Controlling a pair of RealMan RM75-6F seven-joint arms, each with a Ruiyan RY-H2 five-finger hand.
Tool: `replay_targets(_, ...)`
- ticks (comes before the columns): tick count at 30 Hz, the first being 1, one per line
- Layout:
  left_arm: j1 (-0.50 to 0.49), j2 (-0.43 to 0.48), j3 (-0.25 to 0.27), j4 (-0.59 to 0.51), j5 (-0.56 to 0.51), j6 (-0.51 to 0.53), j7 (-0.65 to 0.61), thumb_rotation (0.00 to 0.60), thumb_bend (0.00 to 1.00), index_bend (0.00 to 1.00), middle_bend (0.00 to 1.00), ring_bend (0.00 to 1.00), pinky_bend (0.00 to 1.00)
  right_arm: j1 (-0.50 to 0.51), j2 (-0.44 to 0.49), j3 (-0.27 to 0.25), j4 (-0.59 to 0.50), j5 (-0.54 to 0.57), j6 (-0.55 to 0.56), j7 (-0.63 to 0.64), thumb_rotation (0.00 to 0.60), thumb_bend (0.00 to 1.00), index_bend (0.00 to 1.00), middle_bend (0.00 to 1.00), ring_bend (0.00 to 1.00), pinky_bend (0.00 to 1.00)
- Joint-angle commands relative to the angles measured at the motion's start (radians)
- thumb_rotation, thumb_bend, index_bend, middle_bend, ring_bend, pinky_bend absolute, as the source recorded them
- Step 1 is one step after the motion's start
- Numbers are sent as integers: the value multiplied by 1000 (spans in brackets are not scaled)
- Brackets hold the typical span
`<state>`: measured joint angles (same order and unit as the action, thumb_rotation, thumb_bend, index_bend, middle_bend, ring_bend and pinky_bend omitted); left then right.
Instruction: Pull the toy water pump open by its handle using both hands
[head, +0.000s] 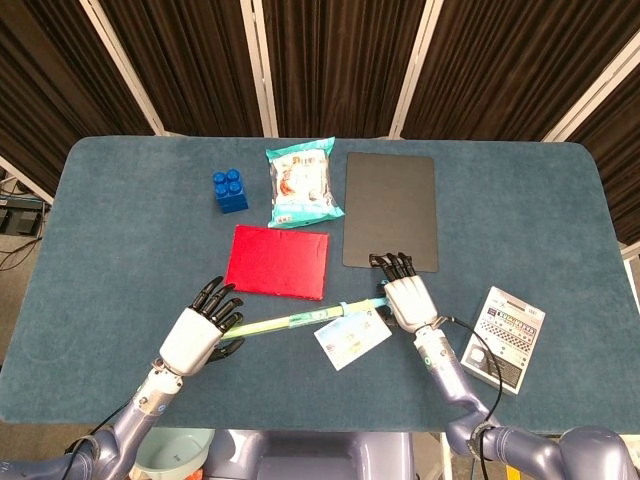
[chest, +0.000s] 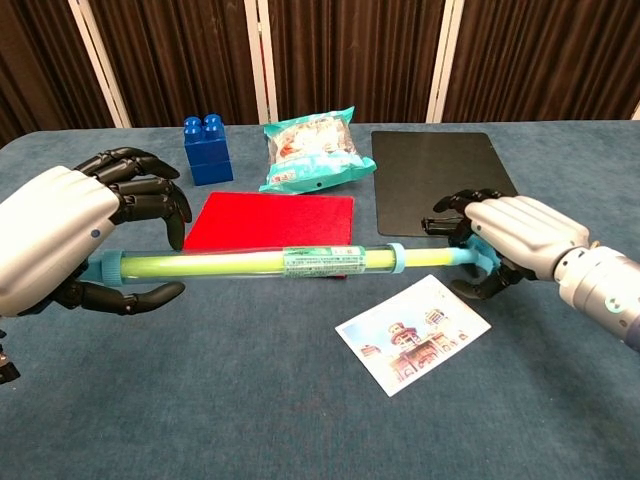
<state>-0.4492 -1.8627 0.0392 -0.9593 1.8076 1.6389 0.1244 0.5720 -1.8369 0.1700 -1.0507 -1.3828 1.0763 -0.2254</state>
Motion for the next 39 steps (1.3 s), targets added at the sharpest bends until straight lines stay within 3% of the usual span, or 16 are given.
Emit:
replay_targets(1, 3, 11, 0, -16, 6, 11, 4, 600, 440, 755, 357, 172, 143, 0, 2, 8, -7, 4, 15, -16, 600, 337, 901, 157, 0, 0)
replay_targets(39, 54, 156, 11, -170, 84, 143, -7, 600, 440, 756, 362, 179, 143, 59, 40, 96, 32, 105, 8, -158, 600, 326, 917, 171, 0, 0)
